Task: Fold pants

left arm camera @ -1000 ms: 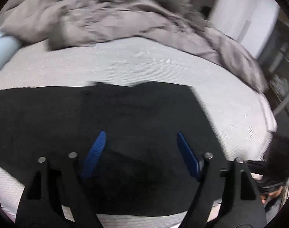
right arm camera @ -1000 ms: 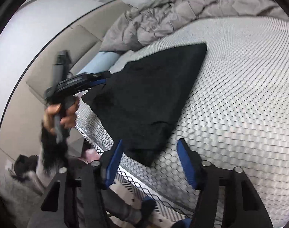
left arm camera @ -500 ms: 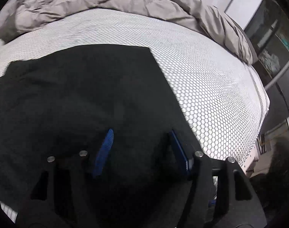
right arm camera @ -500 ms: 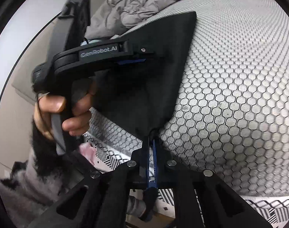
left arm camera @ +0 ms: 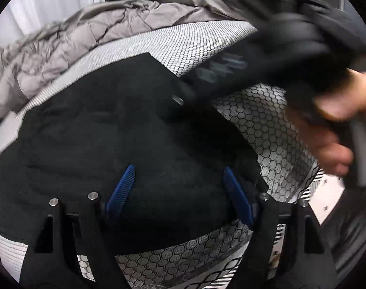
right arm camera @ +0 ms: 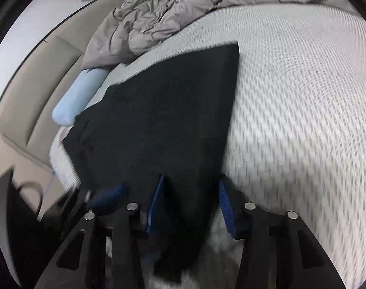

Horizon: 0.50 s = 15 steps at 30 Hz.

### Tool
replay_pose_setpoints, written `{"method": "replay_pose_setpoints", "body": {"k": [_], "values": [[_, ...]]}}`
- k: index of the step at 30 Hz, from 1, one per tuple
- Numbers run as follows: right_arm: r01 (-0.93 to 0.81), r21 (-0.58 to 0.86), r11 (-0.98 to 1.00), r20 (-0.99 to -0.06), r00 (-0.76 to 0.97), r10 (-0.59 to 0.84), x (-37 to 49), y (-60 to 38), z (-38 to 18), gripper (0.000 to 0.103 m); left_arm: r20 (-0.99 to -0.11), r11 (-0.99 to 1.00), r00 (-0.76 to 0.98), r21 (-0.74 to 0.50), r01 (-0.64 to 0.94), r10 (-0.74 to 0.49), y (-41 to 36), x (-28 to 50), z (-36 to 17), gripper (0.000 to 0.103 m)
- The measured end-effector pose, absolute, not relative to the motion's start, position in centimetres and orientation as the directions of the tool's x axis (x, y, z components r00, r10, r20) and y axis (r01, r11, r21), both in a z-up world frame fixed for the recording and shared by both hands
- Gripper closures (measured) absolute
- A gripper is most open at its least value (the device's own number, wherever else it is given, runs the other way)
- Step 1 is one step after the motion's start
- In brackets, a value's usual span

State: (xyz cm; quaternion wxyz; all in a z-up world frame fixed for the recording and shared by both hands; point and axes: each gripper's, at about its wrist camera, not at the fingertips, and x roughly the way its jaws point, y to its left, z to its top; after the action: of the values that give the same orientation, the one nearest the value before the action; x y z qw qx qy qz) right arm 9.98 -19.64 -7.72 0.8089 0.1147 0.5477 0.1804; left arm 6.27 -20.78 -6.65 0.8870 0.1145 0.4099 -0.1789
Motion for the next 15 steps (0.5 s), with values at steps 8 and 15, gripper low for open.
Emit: {"method": "replay_pose_setpoints", "body": {"k": [8, 15], "values": [[-0.154, 0.274, 0.949, -0.865, 0.392, 0.313, 23.1, -19.2, -9.9, 0.079, -0.788, 0.908, 0.554, -0.014, 0.419, -0.268, -19.9, 7.5, -7.0, 0.028], [-0.073, 0.307, 0.949, -0.865, 0.394, 0.31, 27.7, -20.5, -8.7, 0.059, -0.775, 0.888, 0.547, -0.039, 0.458, -0.316, -19.3, 7.6, -6.5, 0.019]]}}
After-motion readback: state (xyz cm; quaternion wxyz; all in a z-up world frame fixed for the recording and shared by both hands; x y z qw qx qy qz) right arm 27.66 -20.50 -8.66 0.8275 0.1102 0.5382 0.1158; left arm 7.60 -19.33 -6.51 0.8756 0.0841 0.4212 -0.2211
